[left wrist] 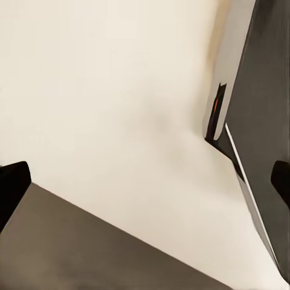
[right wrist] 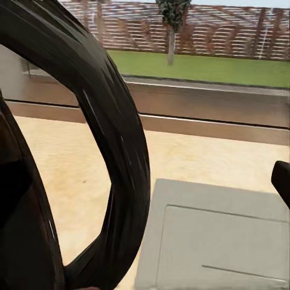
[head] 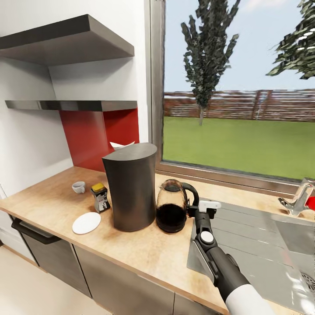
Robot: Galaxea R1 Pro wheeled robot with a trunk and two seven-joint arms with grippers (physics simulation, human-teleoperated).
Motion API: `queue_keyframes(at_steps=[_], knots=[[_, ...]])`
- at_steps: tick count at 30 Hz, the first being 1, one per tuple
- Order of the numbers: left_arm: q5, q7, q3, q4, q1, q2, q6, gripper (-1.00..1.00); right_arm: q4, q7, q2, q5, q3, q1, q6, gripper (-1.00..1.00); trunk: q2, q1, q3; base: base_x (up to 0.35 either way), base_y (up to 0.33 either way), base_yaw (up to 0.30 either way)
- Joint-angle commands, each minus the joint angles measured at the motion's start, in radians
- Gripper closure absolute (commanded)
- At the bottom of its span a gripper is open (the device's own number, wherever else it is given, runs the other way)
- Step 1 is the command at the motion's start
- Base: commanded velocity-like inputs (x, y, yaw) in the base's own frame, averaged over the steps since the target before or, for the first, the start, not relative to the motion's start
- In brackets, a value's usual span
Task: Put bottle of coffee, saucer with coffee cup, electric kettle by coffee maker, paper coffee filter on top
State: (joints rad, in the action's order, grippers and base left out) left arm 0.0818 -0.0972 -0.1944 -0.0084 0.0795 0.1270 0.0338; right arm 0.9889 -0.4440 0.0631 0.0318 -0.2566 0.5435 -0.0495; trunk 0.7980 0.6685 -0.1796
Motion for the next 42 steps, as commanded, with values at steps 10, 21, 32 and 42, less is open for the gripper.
queue_keyframes(at_steps=[10,21,32,42], knots=[[0.009,-0.003,-0.005,-0.001,0.0,-0.001,0.002,-1.0,-0.001,-0.005,0.0,0.004,-0.002,0.001,-0.004,-1.0,0.001,0.0,-0.001,-0.077,0.0,0.0],[0.008,-0.005,-0.009,-0.001,0.0,0.002,0.002,-1.0,-0.001,-0.005,0.0,0.004,-0.002,0.001,-0.004,-1.0,0.001,0.0,-0.001,-0.002,-0.031,0.0],[0.007,-0.004,-0.011,0.0,0.0,0.003,0.003,-1.0,-0.001,-0.005,0.0,0.004,-0.002,0.001,-0.005,-1.0,0.001,0.0,-0.001,0.0,-0.011,0.0],[0.006,-0.006,-0.013,0.001,0.0,0.003,0.005,-1.0,-0.001,-0.005,0.0,0.004,-0.002,0.001,-0.005,-1.0,0.001,0.0,-0.001,-0.036,-0.048,0.0]])
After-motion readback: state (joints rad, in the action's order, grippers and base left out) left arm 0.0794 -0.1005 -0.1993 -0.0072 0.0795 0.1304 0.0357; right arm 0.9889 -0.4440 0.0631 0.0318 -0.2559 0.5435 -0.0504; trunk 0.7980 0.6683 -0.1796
